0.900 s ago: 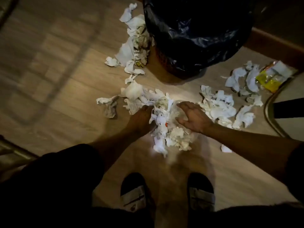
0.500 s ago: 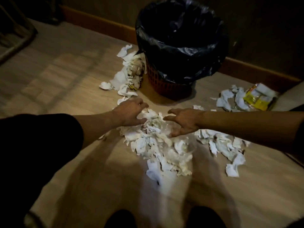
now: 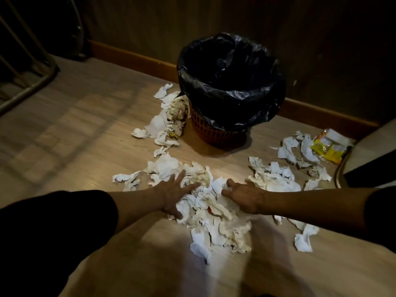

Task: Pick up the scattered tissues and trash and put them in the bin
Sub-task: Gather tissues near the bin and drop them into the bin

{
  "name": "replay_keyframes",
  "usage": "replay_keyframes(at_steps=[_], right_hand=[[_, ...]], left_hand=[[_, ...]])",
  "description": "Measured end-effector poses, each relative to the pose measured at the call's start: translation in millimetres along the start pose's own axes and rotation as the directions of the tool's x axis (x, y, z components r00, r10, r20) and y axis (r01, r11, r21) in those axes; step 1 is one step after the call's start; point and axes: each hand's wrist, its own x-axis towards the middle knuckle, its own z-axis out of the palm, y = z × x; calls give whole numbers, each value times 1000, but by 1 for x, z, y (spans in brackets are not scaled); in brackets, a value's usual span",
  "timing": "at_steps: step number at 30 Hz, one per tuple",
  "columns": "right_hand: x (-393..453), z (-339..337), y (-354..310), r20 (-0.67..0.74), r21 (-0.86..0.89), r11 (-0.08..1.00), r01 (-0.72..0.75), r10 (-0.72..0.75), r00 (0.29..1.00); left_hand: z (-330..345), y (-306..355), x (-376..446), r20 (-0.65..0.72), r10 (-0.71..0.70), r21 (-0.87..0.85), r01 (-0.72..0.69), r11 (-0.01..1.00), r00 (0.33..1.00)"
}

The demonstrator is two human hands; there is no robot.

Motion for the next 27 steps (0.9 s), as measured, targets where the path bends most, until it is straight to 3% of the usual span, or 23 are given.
replay_keyframes(at_steps=[6,12,16,21,24,27], right_hand=[[6,-34,7,-96,8,1000,13,-12,995],[-13,-51,13,-170,146,987,-67,92,981],[-25,-78,20,-250,294,953,-72,150,957],[-38,-128,23,-429,564,826,17,275,860],[-49,-169,10,-532,652,748,126,332,779],[-59,-212,-2,-566,719,664,204,389,727]], left_hand=[[2,-7,15,-23,101,130,-98,987,995],[-13,-1,17,-39,170,13,-170,985,985],[-44,-12,4,-157,69,-126,-89,988,985],[-98,-33,-31,-294,-94,-338,-12,941,951],[-132,-51,-61,-242,-251,-611,54,790,937],[-154,-67,-90,-253,-328,-817,-20,576,910]])
